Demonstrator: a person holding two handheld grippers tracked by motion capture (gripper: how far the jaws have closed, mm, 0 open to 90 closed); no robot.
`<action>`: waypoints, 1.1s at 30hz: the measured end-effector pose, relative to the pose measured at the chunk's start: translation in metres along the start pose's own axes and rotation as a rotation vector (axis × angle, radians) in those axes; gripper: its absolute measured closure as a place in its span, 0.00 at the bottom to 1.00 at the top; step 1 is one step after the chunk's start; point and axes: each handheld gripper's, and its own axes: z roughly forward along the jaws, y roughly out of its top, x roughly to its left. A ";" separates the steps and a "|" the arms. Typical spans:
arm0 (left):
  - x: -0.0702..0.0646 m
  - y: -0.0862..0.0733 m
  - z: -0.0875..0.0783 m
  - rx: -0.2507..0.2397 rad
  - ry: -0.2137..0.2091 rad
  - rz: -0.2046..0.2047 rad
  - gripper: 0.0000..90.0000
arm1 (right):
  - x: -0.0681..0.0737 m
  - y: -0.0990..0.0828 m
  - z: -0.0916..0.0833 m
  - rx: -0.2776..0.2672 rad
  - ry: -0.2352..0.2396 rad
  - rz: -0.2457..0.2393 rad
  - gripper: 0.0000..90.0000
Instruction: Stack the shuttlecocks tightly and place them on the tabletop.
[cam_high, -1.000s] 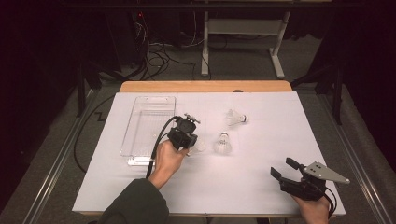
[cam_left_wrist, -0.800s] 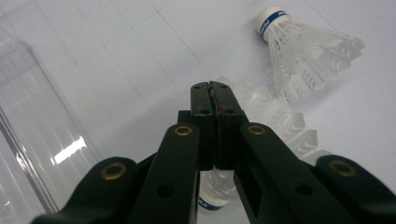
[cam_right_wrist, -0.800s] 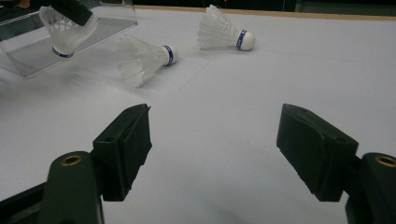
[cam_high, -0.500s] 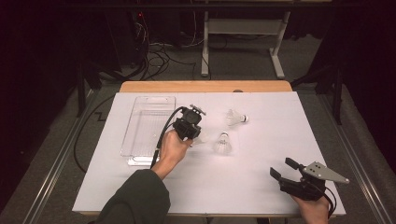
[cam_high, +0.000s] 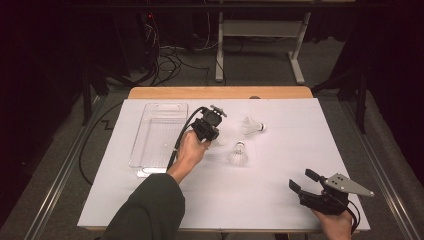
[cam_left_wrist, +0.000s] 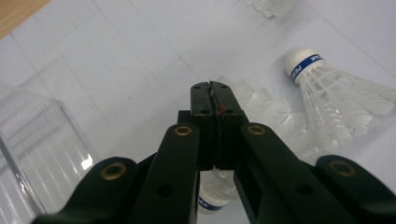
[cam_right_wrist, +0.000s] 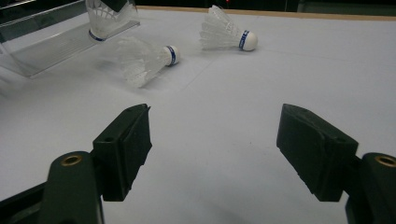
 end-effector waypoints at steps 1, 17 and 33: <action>0.001 0.001 0.002 0.001 0.003 0.004 0.99 | 0.000 0.000 0.000 0.000 0.000 0.001 0.30; 0.006 0.013 0.022 0.013 0.028 0.034 0.99 | 0.000 0.000 0.001 0.000 0.004 0.002 0.30; 0.001 0.022 0.041 0.024 0.056 0.079 0.99 | 0.000 0.000 0.000 -0.001 0.007 0.004 0.30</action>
